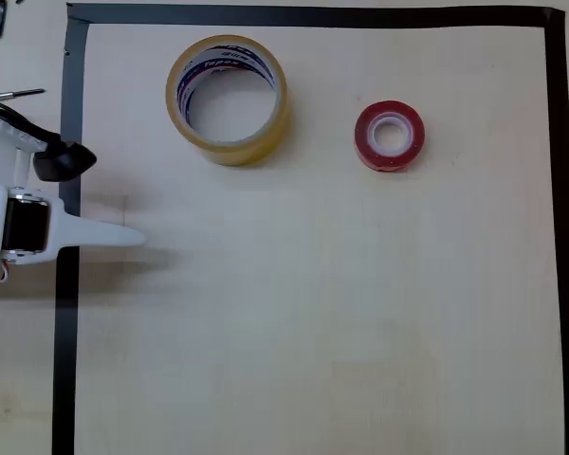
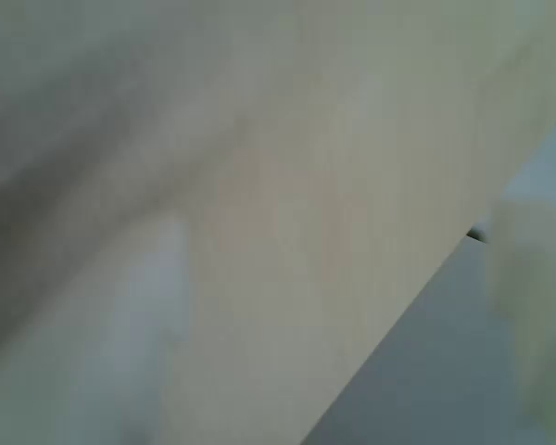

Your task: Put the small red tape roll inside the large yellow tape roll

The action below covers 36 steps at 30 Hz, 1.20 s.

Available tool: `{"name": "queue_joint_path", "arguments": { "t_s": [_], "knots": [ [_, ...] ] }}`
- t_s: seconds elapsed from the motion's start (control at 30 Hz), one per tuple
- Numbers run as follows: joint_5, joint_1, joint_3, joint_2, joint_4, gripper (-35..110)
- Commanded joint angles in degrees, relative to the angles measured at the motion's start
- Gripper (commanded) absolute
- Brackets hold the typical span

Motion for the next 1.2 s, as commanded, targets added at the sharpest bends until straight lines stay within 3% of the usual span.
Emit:
{"name": "queue_joint_path", "arguments": {
  "t_s": [0.0,0.57,0.83,1.17],
  "knots": [
    [1.23,-0.79,-0.62,1.49,0.62,16],
    [0.26,-1.14,-18.46,-1.14,7.73,18],
    [-9.49,-2.99,-42.71,-38.32,4.92,17],
    [-12.04,-3.43,-73.30,-77.17,8.96,17]
  ]
}}
